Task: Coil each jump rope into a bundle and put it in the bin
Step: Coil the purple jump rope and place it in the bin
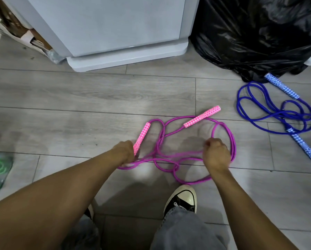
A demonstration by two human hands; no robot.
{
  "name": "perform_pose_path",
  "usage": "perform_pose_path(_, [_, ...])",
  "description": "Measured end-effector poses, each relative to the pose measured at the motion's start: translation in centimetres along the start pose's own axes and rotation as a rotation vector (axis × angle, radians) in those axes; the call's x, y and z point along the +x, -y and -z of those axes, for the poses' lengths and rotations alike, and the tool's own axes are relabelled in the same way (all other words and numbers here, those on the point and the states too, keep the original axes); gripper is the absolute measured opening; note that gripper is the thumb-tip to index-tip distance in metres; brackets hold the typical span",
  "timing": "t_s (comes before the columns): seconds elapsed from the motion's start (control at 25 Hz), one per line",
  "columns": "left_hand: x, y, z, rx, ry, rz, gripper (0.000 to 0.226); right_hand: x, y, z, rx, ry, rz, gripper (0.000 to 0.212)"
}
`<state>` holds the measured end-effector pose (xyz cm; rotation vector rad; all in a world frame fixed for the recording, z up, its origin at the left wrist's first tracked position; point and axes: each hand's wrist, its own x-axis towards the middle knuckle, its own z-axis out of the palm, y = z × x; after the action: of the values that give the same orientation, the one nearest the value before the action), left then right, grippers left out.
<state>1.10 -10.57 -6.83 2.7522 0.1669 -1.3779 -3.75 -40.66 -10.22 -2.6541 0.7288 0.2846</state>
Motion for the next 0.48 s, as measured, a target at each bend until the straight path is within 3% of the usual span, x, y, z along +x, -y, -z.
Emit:
perform_pose_path(0.08, [0.1,0.0,-0.6,-0.019,-0.044,-0.019,0.045,-0.1,-0.7,0.2,-0.225,0.116,-0.112,0.033])
perform_pose_path(0.16, [0.4,-0.4,-0.8,-0.098,-0.18,0.019,0.052,-0.6,-0.3,0.4,-0.246,0.074,-0.093,0.033])
perform_pose_path(0.28, [0.9,-1.4,-1.3,-0.117,-0.219,-0.028,0.065,-1.0,1.1,0.2,-0.094,-0.037,0.127,0.021])
perform_pose_path(0.4, [1.4,-2.1,-2.6,0.063,-0.233,-0.091,0.053,-0.8,2.6,0.1,0.056,0.052,0.347,0.012])
perform_pose_path(0.48, [1.3,-2.3,-2.8,-0.001,-0.234,-0.144,0.042,-0.8,3.7,0.3,0.1,0.122,0.415,0.014])
